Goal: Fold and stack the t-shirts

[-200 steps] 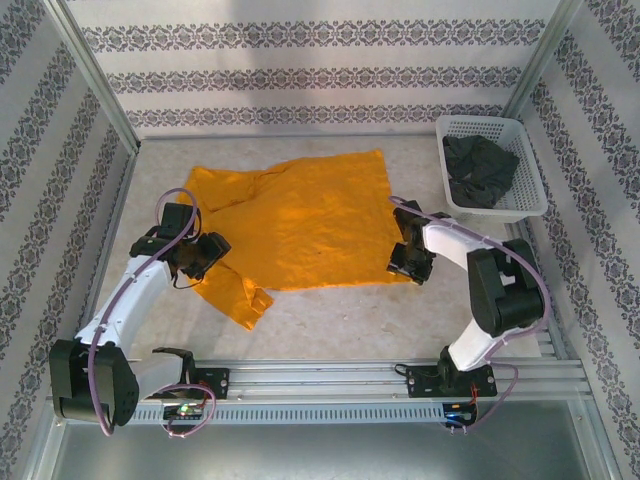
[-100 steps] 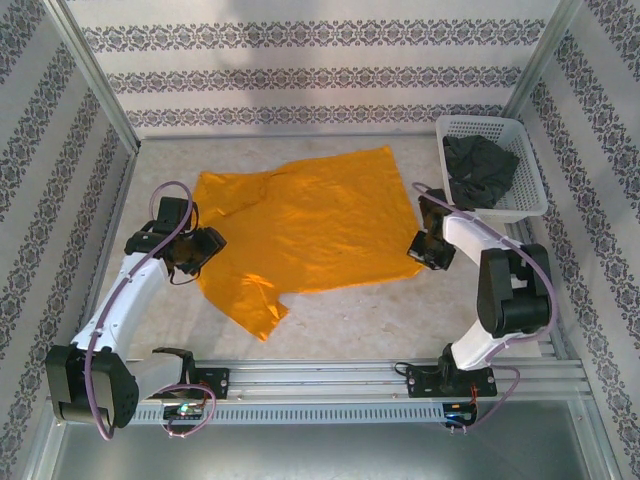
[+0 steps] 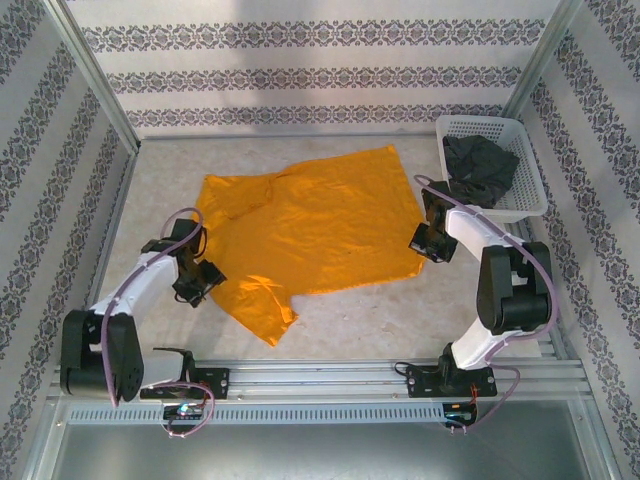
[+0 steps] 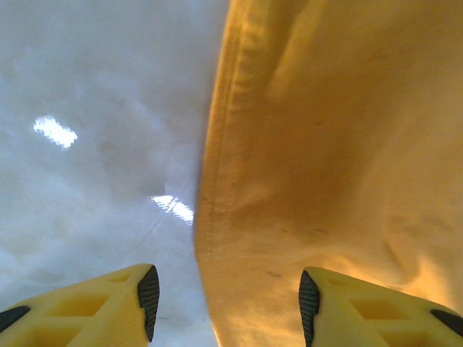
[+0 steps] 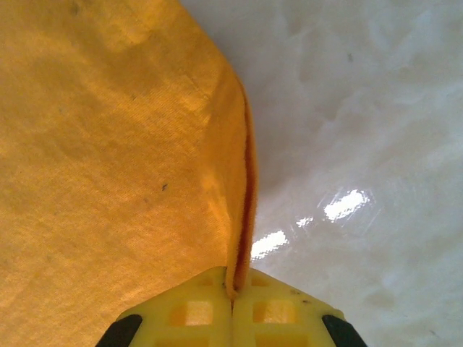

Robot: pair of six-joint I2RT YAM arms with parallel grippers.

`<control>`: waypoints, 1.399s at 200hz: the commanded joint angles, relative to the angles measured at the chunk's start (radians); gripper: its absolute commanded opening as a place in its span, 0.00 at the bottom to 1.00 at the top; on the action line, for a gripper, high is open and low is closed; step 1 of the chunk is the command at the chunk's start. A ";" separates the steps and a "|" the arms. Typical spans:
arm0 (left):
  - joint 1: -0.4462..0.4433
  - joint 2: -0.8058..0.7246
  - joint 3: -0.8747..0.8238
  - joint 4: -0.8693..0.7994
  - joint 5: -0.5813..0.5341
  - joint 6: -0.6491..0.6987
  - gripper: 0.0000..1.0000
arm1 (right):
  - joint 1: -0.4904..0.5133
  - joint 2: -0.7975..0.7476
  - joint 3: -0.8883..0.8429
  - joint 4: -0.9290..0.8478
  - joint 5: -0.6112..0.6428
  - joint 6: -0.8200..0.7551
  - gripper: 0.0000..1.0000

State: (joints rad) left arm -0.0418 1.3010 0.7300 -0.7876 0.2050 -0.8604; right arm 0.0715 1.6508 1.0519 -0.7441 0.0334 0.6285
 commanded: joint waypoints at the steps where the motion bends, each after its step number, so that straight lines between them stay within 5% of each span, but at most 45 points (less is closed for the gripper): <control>1: -0.012 0.058 -0.001 0.042 0.011 -0.044 0.55 | 0.013 0.014 0.023 -0.019 -0.010 0.008 0.00; 49: -0.028 0.186 -0.025 0.204 0.075 -0.102 0.45 | 0.034 0.005 0.012 -0.019 -0.004 0.025 0.00; 93: -0.042 0.206 -0.030 0.275 0.056 -0.148 0.00 | 0.043 -0.047 -0.011 -0.007 -0.020 0.034 0.00; 201: 0.074 -0.183 0.522 0.145 -0.115 -0.126 0.00 | 0.007 -0.347 0.353 0.212 -0.144 0.000 0.00; 252: 0.077 -0.499 0.585 0.180 -0.302 -0.128 0.00 | 0.001 -0.641 0.301 0.300 -0.088 -0.007 0.00; 280: 0.077 -0.516 0.741 0.060 -0.338 -0.058 0.00 | -0.009 -0.751 0.302 0.277 -0.088 -0.004 0.00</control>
State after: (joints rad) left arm 0.0223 0.7963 1.3350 -0.6502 -0.0376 -0.9752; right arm 0.0761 0.9680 1.3655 -0.4808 -0.0898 0.6342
